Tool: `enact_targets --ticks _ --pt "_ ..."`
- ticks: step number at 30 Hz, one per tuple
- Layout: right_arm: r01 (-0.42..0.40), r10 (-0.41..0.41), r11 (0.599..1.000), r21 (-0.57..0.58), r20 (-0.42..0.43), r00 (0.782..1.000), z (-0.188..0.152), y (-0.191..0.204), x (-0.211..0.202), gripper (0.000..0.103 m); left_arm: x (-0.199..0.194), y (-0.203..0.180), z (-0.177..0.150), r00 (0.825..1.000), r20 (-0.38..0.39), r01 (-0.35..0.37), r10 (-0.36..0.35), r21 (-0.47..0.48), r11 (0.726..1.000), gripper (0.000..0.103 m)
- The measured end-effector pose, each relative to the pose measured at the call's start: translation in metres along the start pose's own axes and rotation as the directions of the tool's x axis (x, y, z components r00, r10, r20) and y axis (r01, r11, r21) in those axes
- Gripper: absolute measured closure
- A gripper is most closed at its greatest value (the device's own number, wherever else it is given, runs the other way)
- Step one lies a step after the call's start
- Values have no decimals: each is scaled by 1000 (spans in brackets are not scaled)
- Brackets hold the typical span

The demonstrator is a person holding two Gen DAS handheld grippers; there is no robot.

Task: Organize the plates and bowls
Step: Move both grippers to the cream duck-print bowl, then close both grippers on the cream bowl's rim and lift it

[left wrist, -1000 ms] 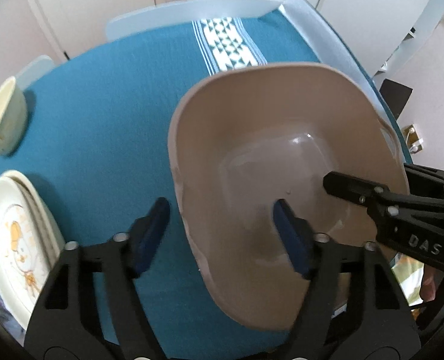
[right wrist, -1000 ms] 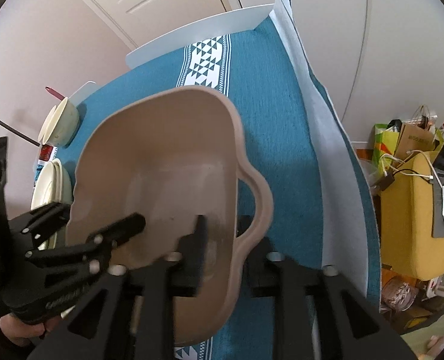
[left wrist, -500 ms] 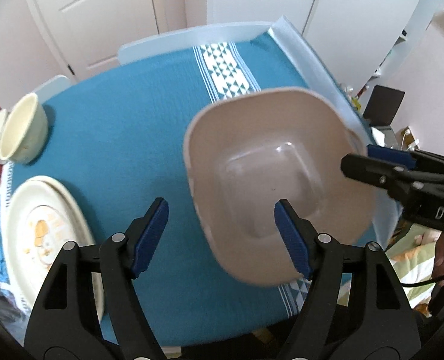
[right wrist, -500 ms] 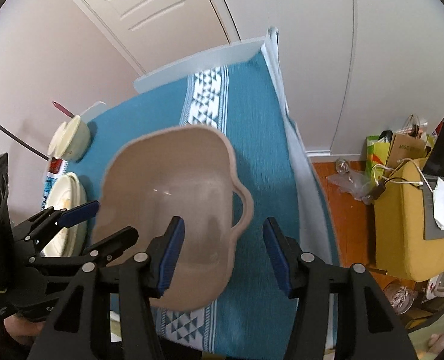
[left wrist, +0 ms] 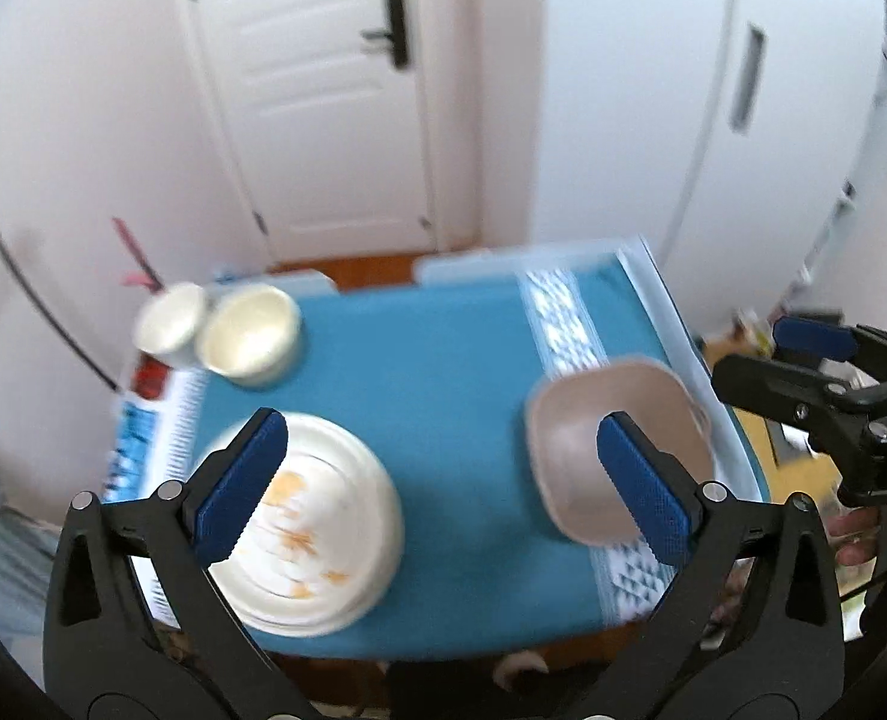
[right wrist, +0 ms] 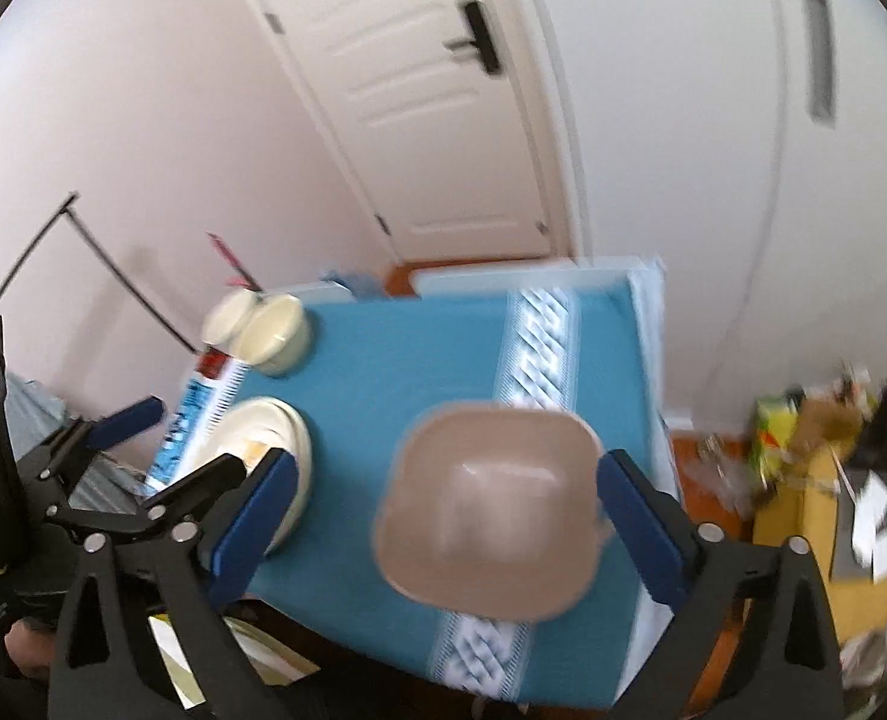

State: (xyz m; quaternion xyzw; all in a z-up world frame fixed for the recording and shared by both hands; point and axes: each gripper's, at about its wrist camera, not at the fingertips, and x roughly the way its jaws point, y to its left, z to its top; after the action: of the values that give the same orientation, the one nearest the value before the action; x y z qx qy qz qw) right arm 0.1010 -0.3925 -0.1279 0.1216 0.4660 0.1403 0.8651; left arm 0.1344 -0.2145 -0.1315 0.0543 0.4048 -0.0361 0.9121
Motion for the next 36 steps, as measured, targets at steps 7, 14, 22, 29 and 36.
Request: enact_targets --ticks 7,14,22,29,36 --pt "-99 101 987 -125 11 995 48 58 20 1 -13 77 28 993 -1 -115 116 -135 984 0" --pt "-111 105 967 -229 -39 994 95 118 78 1 10 165 45 991 -62 -128 115 -278 952 0" --pt "-89 50 976 -199 -193 980 138 154 194 1 99 252 48 981 -192 -94 17 -402 911 0" --pt "-77 18 986 -146 -363 931 135 160 301 1 185 284 32 956 -276 -35 -97 -437 899 4" --pt "-150 81 983 -108 -478 874 120 160 361 30 247 283 17 913 -343 48 -222 -450 892 34"
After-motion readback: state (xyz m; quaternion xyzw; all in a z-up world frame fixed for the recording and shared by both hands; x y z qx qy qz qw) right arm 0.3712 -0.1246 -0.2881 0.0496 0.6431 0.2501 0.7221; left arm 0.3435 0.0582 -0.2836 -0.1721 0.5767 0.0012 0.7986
